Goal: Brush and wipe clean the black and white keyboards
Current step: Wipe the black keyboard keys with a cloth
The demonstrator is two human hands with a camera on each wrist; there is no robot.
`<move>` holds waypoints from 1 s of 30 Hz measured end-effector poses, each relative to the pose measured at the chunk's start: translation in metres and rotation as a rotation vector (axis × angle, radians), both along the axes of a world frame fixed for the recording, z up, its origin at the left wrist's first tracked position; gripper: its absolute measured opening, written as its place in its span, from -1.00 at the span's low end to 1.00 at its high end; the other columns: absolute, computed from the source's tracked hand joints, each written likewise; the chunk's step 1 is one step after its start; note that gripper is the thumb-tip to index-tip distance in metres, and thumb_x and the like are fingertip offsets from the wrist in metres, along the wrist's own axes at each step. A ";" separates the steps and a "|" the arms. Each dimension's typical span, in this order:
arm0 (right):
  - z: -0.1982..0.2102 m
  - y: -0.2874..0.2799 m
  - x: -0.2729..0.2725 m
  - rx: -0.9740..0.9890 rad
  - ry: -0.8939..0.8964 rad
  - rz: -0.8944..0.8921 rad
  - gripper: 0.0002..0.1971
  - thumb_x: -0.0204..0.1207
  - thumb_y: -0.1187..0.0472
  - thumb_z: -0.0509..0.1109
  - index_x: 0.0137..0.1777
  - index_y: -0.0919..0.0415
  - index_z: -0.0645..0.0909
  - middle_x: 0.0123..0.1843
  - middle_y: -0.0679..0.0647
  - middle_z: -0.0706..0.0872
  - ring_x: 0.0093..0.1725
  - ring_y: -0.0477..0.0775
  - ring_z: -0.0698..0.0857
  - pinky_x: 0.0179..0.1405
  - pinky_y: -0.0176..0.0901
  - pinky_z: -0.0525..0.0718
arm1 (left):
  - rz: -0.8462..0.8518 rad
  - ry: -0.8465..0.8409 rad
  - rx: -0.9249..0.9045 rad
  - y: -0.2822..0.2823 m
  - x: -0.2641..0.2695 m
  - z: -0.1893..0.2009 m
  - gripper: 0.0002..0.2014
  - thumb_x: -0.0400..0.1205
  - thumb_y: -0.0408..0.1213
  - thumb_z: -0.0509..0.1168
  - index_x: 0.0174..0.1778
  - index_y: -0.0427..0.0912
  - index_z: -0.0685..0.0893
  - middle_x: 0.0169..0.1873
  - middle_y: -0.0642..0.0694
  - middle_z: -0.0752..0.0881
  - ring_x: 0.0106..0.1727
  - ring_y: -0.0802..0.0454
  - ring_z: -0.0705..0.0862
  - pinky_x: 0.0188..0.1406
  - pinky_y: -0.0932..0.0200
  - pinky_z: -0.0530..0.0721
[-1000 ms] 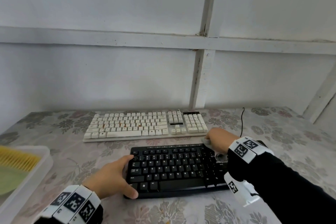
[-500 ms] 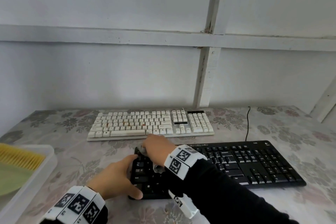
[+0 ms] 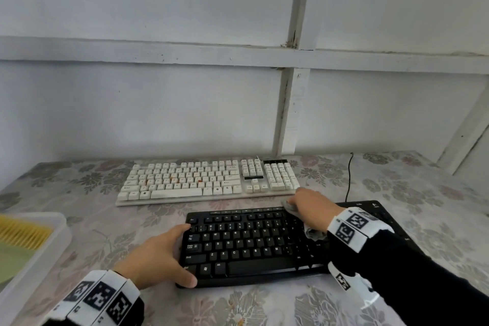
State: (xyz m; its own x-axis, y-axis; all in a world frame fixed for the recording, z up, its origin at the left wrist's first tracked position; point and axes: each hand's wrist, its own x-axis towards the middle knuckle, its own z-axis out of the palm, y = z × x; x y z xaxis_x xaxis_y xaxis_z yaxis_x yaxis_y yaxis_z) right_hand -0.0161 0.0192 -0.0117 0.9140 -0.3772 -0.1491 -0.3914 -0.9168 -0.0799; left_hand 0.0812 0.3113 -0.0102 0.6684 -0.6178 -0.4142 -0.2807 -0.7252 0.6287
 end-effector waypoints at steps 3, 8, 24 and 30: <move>0.004 -0.023 -0.009 -0.044 0.058 -0.098 -0.59 0.69 0.25 0.16 -0.45 0.11 0.28 -0.12 -0.01 0.50 -0.15 0.03 0.61 0.22 -0.17 0.58 | -0.005 0.007 0.007 0.000 0.001 -0.001 0.02 0.25 -0.23 0.59 0.57 0.11 0.16 0.19 0.18 0.45 0.21 0.11 0.48 0.14 0.26 0.43; 0.028 -0.036 -0.017 0.073 0.150 -0.173 -0.78 0.66 0.32 0.18 0.06 0.20 0.68 0.25 0.16 0.61 0.17 0.07 0.62 0.26 -0.21 0.49 | -0.008 0.007 0.013 0.000 0.002 -0.001 0.01 0.26 -0.22 0.59 0.57 0.12 0.16 0.23 0.17 0.46 0.22 0.12 0.46 0.16 0.25 0.42; 0.017 -0.079 -0.074 0.015 0.033 -0.130 -0.63 0.73 0.15 0.08 0.20 0.40 0.61 -0.19 0.19 0.55 -0.33 -0.06 0.44 -0.30 -0.47 0.32 | -0.010 0.043 -0.016 0.001 0.006 -0.007 0.03 0.22 -0.21 0.59 0.57 0.14 0.17 0.24 0.23 0.44 0.27 0.17 0.43 0.18 0.26 0.39; 0.027 -0.117 -0.099 -0.014 0.098 -0.314 -0.65 0.74 0.13 0.11 0.27 0.24 0.67 0.27 0.19 0.71 0.22 0.08 0.69 0.17 -0.24 0.48 | -0.015 0.038 -0.028 0.001 0.005 -0.006 0.00 0.26 -0.25 0.58 0.57 0.11 0.18 0.29 0.21 0.47 0.26 0.18 0.44 0.12 0.31 0.38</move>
